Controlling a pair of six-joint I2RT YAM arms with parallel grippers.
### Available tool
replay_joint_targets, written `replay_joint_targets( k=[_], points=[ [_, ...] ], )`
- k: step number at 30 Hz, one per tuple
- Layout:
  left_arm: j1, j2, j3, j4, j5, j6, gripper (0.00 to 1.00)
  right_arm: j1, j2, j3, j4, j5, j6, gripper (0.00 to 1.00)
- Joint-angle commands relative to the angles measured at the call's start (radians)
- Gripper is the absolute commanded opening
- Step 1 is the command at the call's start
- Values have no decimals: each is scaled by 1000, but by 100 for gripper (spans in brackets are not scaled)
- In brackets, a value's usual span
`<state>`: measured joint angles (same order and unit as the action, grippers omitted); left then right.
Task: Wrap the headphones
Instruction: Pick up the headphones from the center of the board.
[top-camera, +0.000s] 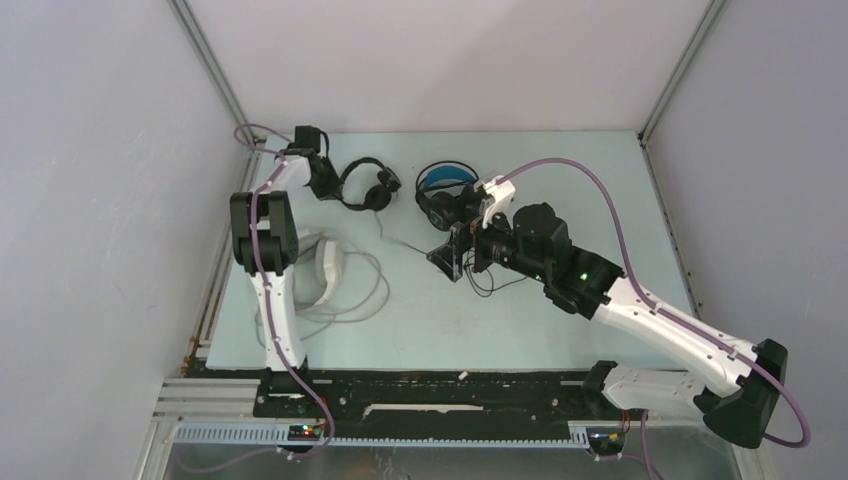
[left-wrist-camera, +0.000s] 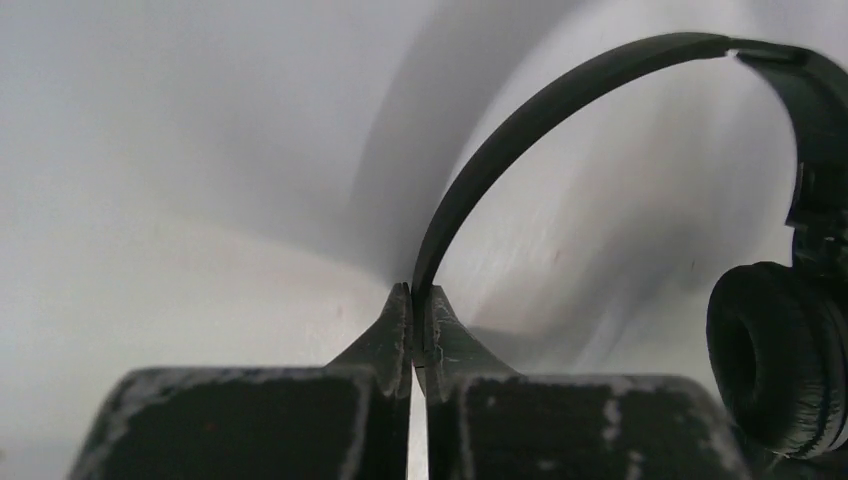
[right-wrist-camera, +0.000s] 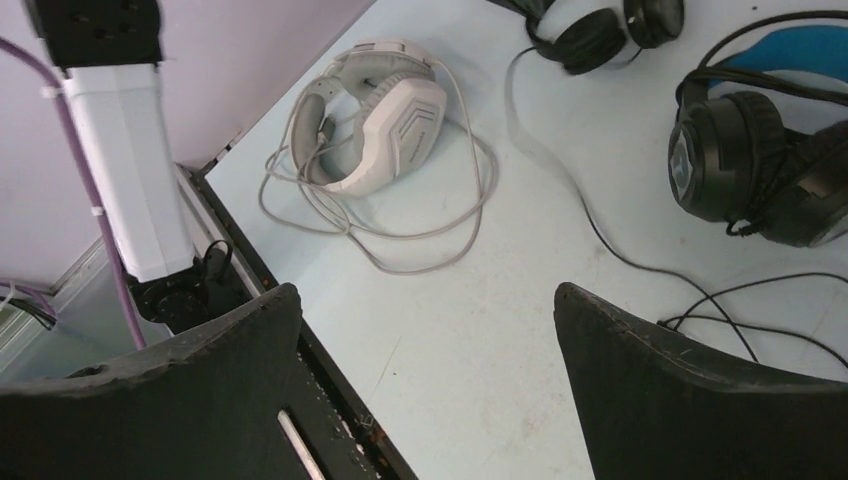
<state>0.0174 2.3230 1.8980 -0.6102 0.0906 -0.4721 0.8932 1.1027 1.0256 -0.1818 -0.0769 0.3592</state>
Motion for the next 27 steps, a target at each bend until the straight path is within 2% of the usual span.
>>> replay_joint_targets(
  k=[1,4,7,14,18,22,27],
  points=[
    [3,-215,-139,111,60,-33,0,5,-36,23,-46,52,66,99],
    [-2,-296,-176,129,60,-46,0,9,-37,21,-88,92,104,100],
    [-10,-354,-181,100,62,-33,0,16,-47,22,-133,233,121,99],
    [-117,-528,-262,27,-9,53,0,-4,-65,36,-157,376,161,100],
    [-174,-640,-301,-32,-84,104,0,-14,-54,67,-148,379,152,100],
    [-209,-776,-361,-26,-167,131,0,-11,-28,101,-134,362,158,99],
    [-249,-955,-436,18,-190,136,0,-4,34,166,-102,364,156,97]
  ],
)
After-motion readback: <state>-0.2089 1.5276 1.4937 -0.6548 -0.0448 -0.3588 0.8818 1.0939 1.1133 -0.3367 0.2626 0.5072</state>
